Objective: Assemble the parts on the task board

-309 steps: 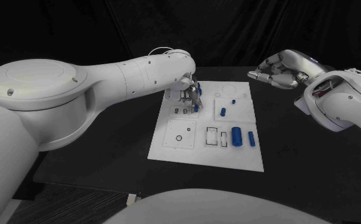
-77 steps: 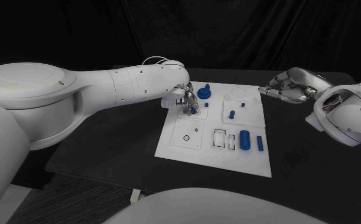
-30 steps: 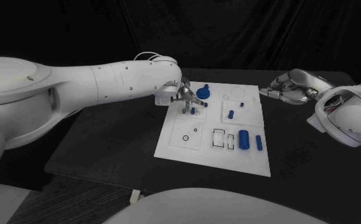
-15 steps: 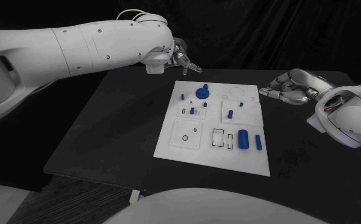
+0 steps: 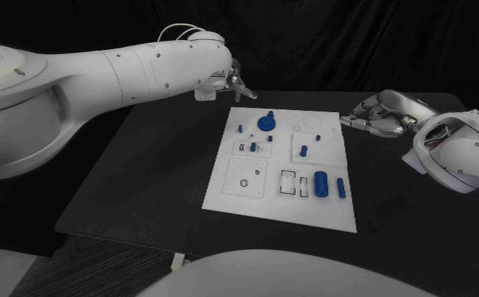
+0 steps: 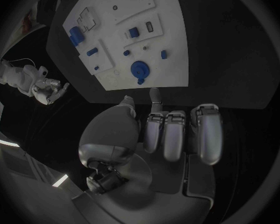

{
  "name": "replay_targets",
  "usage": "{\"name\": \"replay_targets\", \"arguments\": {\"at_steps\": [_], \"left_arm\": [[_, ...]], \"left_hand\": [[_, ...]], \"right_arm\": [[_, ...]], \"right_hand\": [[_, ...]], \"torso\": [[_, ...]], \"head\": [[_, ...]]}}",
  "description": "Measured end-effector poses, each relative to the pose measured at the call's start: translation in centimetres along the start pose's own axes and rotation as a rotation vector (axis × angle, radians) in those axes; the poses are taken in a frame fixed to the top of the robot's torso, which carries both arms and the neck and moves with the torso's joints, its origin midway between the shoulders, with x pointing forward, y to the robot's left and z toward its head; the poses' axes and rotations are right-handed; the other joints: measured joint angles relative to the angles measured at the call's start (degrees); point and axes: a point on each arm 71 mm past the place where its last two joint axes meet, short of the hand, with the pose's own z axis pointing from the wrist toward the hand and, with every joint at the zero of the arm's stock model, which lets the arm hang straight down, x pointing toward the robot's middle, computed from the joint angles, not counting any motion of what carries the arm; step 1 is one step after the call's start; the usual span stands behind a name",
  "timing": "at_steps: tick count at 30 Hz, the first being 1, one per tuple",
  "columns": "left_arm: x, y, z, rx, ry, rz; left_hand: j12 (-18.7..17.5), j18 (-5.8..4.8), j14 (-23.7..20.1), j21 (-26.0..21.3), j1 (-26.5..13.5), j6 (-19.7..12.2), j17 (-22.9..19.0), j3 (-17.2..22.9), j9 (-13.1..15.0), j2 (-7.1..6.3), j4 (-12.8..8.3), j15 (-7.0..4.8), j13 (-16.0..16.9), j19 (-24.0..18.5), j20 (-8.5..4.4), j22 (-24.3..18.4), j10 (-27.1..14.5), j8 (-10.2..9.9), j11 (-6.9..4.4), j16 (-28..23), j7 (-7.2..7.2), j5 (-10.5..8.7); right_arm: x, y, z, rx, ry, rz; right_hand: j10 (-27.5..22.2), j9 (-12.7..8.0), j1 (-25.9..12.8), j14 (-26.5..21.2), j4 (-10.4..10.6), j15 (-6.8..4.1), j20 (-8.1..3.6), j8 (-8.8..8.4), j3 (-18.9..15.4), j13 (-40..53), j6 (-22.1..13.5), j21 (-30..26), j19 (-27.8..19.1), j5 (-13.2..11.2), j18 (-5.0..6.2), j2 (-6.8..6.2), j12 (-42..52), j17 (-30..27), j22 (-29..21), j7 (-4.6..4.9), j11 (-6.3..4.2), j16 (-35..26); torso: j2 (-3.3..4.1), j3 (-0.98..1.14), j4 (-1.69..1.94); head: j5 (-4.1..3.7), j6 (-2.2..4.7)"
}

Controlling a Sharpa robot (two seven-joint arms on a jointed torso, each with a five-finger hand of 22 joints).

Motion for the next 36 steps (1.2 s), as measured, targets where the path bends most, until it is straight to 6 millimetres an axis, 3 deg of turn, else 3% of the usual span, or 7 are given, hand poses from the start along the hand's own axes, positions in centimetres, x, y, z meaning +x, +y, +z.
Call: {"name": "replay_targets", "arguments": {"at_steps": [7,21,36], "left_arm": [[1.1,0.1,1.4,-0.01,0.024,0.006],[3.2,1.0,2.9,-0.03,0.079,0.012],[4.3,1.3,3.5,-0.036,0.108,0.017]], "left_hand": [[0.0,0.0,0.0,0.0,0.7,0.3,0.0,0.0,-1.1,0.67,0.0,0.0,0.0,0.0,0.01,0.0,0.0,-1.0,0.01,0.0,0.3,0.0],[0.0,0.0,0.0,0.0,0.9,1.4,0.0,0.0,-2.3,0.9,0.0,0.0,0.0,0.0,0.02,0.0,0.0,-2.1,0.01,0.0,0.09,0.0],[0.0,0.0,0.0,0.0,1.2,1.4,0.0,0.0,-2.5,1.2,0.0,0.01,0.0,0.0,0.02,0.0,0.0,-2.6,0.01,0.0,0.09,0.0]], "right_arm": [[0.1,0.1,0.0,-0.003,0.002,0.001],[0.2,0.3,0.2,-0.007,0.007,0.002],[0.3,0.3,0.3,-0.007,0.012,0.001]], "right_hand": [[0.0,0.0,0.0,0.0,0.0,0.0,0.0,0.0,0.0,0.0,0.0,0.0,0.0,0.0,0.0,0.0,0.0,0.0,0.0,0.0,0.0,0.0],[0.0,0.0,0.0,0.0,0.0,0.0,0.0,0.0,0.0,0.0,-0.1,0.0,0.0,0.0,0.0,0.0,0.0,0.0,0.0,-0.09,0.0,0.0],[0.0,0.0,0.0,0.0,0.0,0.0,0.0,0.0,0.0,0.0,-0.3,0.0,0.0,0.0,0.0,0.0,0.0,0.0,0.0,0.1,0.0,0.0]], "torso": [[0.24,-0.18,-0.03],[1.01,-0.88,0.05],[0.96,-0.89,0.07]], "head": [[0.24,0.0],[0.36,0.0],[0.55,0.0]]}}
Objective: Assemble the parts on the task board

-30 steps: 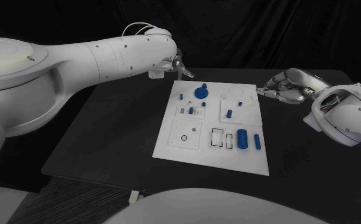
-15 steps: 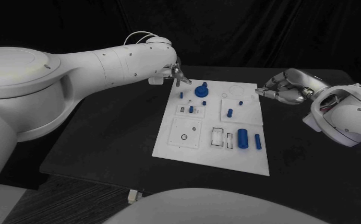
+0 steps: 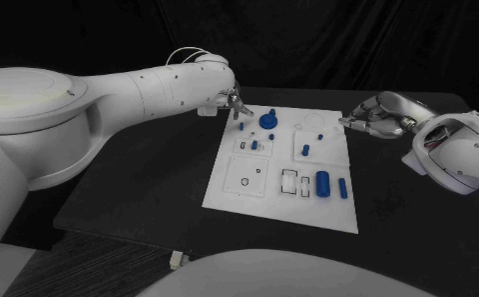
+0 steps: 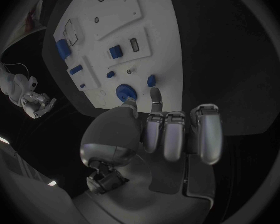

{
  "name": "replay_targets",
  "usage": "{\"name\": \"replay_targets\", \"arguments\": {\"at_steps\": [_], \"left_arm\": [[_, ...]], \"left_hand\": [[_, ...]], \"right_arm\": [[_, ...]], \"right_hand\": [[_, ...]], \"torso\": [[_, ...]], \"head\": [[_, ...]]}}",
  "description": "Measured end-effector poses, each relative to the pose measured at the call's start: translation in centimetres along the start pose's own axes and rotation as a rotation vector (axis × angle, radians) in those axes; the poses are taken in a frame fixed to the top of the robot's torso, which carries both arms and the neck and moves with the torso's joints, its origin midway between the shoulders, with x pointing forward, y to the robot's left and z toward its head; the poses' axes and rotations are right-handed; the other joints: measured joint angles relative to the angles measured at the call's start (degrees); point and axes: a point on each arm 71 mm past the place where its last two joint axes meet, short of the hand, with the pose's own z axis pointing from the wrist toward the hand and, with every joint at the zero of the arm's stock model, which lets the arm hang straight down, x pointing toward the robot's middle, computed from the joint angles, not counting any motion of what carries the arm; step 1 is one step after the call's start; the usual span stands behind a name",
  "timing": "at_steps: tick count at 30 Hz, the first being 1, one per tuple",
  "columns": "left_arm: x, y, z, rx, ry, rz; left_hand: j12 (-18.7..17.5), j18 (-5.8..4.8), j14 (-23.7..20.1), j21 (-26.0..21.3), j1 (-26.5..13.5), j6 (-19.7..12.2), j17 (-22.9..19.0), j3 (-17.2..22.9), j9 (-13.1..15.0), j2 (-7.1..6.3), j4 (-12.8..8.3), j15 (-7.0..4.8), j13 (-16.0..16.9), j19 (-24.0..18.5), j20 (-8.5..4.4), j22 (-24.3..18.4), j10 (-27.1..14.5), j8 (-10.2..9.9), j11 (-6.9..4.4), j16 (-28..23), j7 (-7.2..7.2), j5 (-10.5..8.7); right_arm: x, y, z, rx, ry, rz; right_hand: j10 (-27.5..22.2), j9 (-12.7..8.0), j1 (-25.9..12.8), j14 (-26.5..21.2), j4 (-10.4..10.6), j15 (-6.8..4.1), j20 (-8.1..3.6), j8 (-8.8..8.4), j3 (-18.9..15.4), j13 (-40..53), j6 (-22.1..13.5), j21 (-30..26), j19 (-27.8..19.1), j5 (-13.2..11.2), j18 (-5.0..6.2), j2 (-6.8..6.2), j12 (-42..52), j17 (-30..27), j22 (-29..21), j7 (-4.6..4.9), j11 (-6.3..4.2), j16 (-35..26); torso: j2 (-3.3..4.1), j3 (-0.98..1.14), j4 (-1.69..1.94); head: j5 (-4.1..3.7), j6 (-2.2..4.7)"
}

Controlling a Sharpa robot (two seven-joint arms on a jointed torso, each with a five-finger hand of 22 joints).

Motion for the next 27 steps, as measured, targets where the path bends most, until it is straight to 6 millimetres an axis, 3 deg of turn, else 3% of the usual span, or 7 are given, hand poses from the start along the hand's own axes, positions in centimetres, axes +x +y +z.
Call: {"name": "replay_targets", "arguments": {"at_steps": [8,11,26,27], "left_arm": [[0.3,0.1,0.3,-0.006,0.007,-0.001],[0.6,0.2,0.5,-0.008,0.012,-0.001],[1.1,0.3,1.0,-0.015,0.024,-0.003],[1.2,0.3,1.1,-0.016,0.024,-0.003]], "left_hand": [[0.0,0.0,0.0,0.0,0.2,0.8,0.0,-0.4,-0.5,0.22,-0.4,0.0,0.0,0.0,0.03,0.0,0.0,-0.9,0.0,0.0,0.02,0.0],[0.0,0.0,0.0,0.0,1.4,1.0,0.0,-1.2,-0.8,0.38,-1.3,0.0,0.0,-0.6,0.57,0.0,0.0,-1.3,0.01,0.0,0.21,0.01],[0.0,0.0,0.0,-0.1,1.7,1.0,0.0,-1.2,-1.2,0.68,-1.3,0.0,0.0,-0.6,0.57,0.0,0.3,-1.8,0.28,0.0,0.22,0.03],[0.0,0.0,0.0,-0.1,1.7,1.0,0.0,0.1,-1.6,0.68,-2.5,0.0,0.0,-0.6,0.57,0.0,0.3,-2.3,0.28,0.0,0.22,0.03]], "right_arm": [[0.0,0.0,0.0,0.001,0.002,0.0],[0.0,0.0,0.0,0.001,0.002,0.0],[0.1,0.0,0.1,0.001,0.007,-0.001],[0.1,0.0,0.1,0.001,0.007,-0.001]], "right_hand": [[0.0,0.0,0.0,0.0,0.0,0.0,0.0,0.0,0.0,0.0,0.0,0.0,0.0,0.0,0.0,0.0,0.0,0.0,0.0,0.0,0.0,0.0],[0.0,0.0,0.0,0.0,0.0,0.0,0.0,0.0,0.0,0.0,0.0,0.0,0.0,0.0,0.0,0.0,0.0,0.0,0.0,0.0,0.0,-0.6],[0.0,0.0,0.0,0.0,0.0,0.0,0.0,0.0,0.0,0.0,0.0,0.0,0.0,0.0,0.0,0.0,0.0,0.0,0.0,0.0,0.0,-0.6],[0.0,0.0,0.0,0.0,0.0,0.0,0.0,0.0,0.0,0.0,0.0,0.0,0.0,0.0,0.0,0.0,0.0,0.0,0.0,0.0,0.0,-0.6]], "torso": [[-0.01,0.01,0.0],[-0.02,0.01,0.0],[-0.01,0.0,0.0],[-0.01,0.0,0.0]], "head": [[0.12,0.0],[0.11,0.0],[0.24,0.0],[0.24,0.0]]}}
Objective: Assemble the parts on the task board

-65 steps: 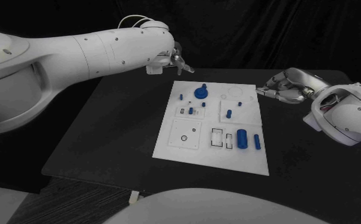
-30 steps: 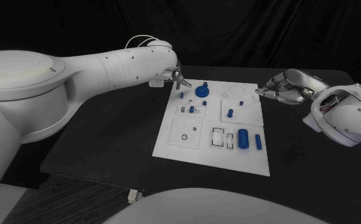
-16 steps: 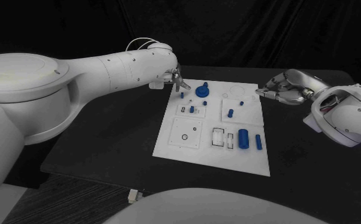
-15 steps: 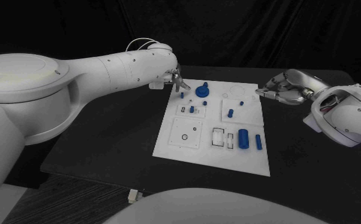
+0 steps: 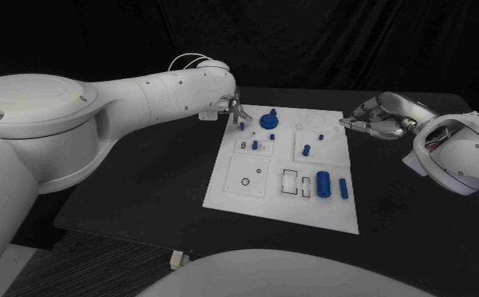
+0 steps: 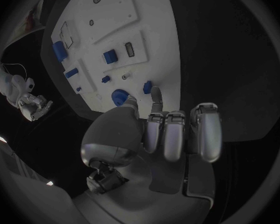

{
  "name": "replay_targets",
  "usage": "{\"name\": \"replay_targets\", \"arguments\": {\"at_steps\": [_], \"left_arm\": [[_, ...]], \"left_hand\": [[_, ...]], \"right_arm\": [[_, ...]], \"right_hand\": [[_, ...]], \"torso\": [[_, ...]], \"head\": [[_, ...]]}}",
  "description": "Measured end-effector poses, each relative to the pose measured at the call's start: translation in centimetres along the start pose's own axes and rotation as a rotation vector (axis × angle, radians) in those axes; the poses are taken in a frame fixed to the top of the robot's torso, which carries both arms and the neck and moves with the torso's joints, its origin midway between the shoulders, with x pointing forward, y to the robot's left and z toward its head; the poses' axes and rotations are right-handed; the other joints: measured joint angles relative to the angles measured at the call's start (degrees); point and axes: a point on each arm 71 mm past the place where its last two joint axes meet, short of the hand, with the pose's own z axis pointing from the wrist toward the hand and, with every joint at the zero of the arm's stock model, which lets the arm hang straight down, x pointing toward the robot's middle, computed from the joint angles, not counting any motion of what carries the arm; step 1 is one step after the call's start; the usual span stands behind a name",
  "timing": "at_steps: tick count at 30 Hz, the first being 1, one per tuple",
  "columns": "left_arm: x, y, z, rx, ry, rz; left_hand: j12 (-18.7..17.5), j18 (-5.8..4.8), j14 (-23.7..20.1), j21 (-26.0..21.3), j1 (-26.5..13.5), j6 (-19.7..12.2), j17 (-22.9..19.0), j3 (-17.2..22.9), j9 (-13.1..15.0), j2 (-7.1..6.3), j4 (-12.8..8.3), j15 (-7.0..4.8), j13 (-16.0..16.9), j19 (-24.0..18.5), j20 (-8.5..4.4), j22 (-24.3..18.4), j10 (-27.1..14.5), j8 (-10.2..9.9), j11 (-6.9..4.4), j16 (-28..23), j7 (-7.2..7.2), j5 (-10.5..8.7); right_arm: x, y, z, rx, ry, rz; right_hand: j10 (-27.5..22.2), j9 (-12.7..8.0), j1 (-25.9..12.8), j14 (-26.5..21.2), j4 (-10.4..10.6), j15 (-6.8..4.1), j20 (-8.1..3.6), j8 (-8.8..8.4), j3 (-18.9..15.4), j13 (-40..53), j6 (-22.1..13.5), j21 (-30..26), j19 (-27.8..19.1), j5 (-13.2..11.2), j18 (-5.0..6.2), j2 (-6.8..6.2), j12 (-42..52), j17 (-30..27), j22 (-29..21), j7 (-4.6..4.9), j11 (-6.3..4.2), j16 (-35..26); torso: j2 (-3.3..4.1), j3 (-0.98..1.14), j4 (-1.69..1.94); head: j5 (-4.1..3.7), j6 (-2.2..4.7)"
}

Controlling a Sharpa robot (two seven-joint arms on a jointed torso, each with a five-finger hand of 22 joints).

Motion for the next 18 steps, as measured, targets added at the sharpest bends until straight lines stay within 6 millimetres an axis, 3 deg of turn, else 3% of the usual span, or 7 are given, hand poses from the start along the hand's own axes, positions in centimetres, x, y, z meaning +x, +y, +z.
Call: {"name": "replay_targets", "arguments": {"at_steps": [10,18], "left_arm": [[0.55,-0.05,0.47,-0.005,0.011,0.0],[0.72,-0.04,0.7,-0.006,0.015,-0.001]], "left_hand": [[0.0,0.0,0.0,-0.7,0.7,0.0,0.0,0.0,-0.3,0.67,-0.1,0.01,0.0,0.0,0.01,0.0,0.0,-1.0,0.01,0.0,0.0,0.01],[0.0,0.0,0.0,-0.7,1.2,0.0,0.0,0.0,-0.7,0.16,-0.1,0.01,0.0,0.0,0.03,0.0,0.0,-1.4,0.01,0.0,0.01,0.01]], "right_arm": [[-0.01,-0.03,-0.03,0.001,0.001,0.0],[0.0,-0.04,-0.04,0.001,0.002,0.0]], "right_hand": [[0.0,0.0,0.0,0.0,0.0,0.0,0.0,0.0,0.0,0.0,0.0,0.0,0.0,0.0,0.01,0.0,0.0,0.0,0.0,0.0,0.0,0.0],[0.0,0.0,0.0,0.0,0.0,0.0,0.0,0.0,0.0,0.0,0.0,0.0,0.0,0.0,0.0,0.0,0.0,0.0,0.0,0.0,0.0,0.0]], "torso": [[0.0,-0.01,0.0],[0.0,-0.01,-0.01]], "head": [[-0.23,0.0],[-0.26,0.0]]}}
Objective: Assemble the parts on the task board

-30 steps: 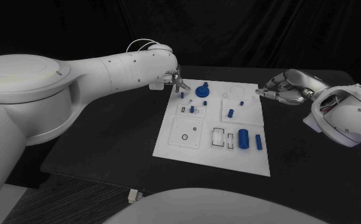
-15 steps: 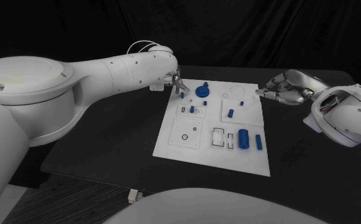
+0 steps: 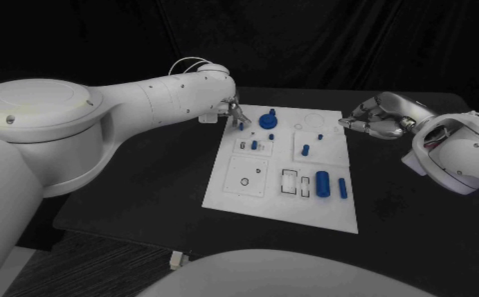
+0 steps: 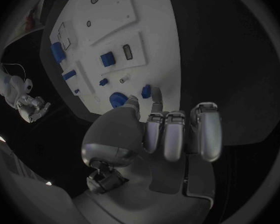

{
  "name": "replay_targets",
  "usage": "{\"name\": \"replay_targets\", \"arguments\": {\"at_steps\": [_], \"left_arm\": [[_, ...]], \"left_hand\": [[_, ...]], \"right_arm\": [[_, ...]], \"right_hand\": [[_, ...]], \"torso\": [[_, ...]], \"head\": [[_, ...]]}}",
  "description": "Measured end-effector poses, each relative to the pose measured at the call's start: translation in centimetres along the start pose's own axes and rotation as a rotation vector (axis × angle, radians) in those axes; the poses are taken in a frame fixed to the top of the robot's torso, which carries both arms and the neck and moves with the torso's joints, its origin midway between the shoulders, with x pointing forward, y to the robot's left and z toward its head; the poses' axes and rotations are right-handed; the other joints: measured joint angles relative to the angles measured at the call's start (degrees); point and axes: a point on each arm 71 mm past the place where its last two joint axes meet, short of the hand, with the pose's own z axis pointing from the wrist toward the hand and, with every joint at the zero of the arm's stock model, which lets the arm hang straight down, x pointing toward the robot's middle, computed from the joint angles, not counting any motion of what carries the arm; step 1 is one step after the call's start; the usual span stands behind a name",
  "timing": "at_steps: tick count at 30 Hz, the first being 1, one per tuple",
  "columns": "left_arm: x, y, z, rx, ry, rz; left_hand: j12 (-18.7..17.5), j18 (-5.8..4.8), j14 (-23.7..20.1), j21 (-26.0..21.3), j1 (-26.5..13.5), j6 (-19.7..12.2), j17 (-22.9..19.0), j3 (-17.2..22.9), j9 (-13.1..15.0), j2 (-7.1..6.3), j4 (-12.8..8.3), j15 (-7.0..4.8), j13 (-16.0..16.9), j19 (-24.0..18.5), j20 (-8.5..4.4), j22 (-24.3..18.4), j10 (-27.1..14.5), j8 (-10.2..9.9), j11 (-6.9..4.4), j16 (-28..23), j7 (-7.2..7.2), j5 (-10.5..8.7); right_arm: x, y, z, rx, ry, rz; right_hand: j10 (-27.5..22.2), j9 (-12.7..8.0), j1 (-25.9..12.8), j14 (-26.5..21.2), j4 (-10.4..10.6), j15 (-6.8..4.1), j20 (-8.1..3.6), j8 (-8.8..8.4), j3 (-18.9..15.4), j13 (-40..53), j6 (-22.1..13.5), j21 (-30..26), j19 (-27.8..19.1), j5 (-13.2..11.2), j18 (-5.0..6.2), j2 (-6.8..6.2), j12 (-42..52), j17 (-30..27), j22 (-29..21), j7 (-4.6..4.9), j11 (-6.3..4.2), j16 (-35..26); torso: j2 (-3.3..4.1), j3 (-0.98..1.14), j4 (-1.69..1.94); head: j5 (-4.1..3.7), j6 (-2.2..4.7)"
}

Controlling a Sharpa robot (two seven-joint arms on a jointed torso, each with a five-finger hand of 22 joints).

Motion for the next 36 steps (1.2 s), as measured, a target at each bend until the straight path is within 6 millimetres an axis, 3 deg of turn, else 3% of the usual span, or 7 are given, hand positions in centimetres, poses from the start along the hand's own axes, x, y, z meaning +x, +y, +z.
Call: {"name": "replay_targets", "arguments": {"at_steps": [12,13,24,25,33,36], "left_arm": [[0.08,-0.05,0.14,0.005,0.002,0.0],[0.08,-0.04,0.14,0.005,0.002,0.0],[0.16,-0.04,0.25,0.009,0.005,-0.001],[0.17,-0.06,0.25,0.01,0.005,0.0],[0.25,-0.11,0.29,0.015,0.007,0.0],[0.26,-0.14,0.3,0.017,0.008,0.0]], "left_hand": [[0.0,0.0,0.0,-0.4,0.2,0.0,0.0,0.3,-0.5,0.23,-1.1,0.01,0.0,-0.4,0.37,0.0,0.0,-0.9,0.02,0.0,0.02,0.01],[0.0,0.0,0.0,-0.4,0.4,0.0,0.0,1.1,-0.6,0.36,-1.9,0.01,0.0,-0.4,0.38,0.0,0.0,-1.4,0.02,0.0,0.02,0.32],[0.0,0.0,0.0,-0.4,0.7,0.0,0.0,1.1,-1.1,0.75,-1.9,0.01,0.0,-0.4,0.38,0.0,0.3,-2.0,0.3,0.0,0.02,2.33],[0.0,0.0,0.0,-0.4,0.8,0.0,0.0,2.6,-1.1,0.75,-3.3,0.01,0.0,-0.4,0.38,0.0,0.3,-2.0,0.3,0.0,0.04,2.34],[0.0,0.0,0.0,-0.9,1.3,0.6,0.0,2.7,-1.3,1.27,-3.5,0.01,0.0,-0.4,0.38,0.0,0.3,-2.9,0.3,0.0,0.59,4.34],[0.0,0.0,0.0,-0.9,2.3,0.6,0.0,4.0,-1.3,0.95,-4.7,0.01,0.0,-0.4,0.4,0.0,0.3,-2.9,0.3,0.0,0.59,5.21]], "right_arm": [[0.03,0.02,0.03,0.0,0.002,0.0],[0.03,0.02,0.03,0.0,0.002,0.0],[0.06,0.03,0.07,0.0,0.004,-0.001],[0.06,0.03,0.07,0.0,0.004,-0.001],[0.1,0.03,0.08,0.0,0.006,-0.001],[0.11,0.03,0.09,0.001,0.007,-0.001]], "right_hand": [[0.0,0.0,0.0,0.0,0.0,0.0,0.0,0.0,0.0,0.0,0.0,0.0,0.0,0.0,0.0,0.0,0.0,0.0,0.0,0.0,0.0,0.0],[0.0,0.0,0.0,0.0,0.0,0.0,0.0,0.0,0.0,0.0,0.0,0.0,0.0,0.0,0.0,0.0,0.0,0.0,0.0,0.0,0.0,0.0],[0.0,0.0,0.0,0.0,0.0,0.0,0.0,0.0,0.0,0.0,0.0,0.0,0.0,0.0,0.0,0.0,0.0,0.0,0.0,0.0,0.0,0.0],[0.0,0.0,0.0,0.0,0.0,0.0,0.0,0.0,0.0,0.0,0.0,0.0,0.0,0.0,0.0,0.0,0.0,0.0,0.0,0.0,0.0,0.0],[0.0,0.0,0.0,0.0,0.0,0.0,0.0,0.0,0.0,0.0,0.0,0.0,0.0,0.0,0.0,0.0,0.0,0.0,0.0,0.0,0.0,0.0],[0.0,0.0,0.0,0.0,0.0,0.0,0.0,0.0,0.0,0.0,0.0,0.0,0.0,0.0,0.0,0.0,0.0,0.0,0.0,0.0,0.0,0.0]], "torso": [[0.02,-0.03,0.0],[0.02,-0.03,0.0],[0.06,-0.07,0.0],[0.06,-0.07,0.0],[0.03,-0.03,0.0],[0.02,-0.02,0.0]], "head": [[0.02,0.0],[0.03,0.0],[-0.03,0.0],[-0.03,0.0],[-0.03,0.0],[-0.02,0.0]]}}
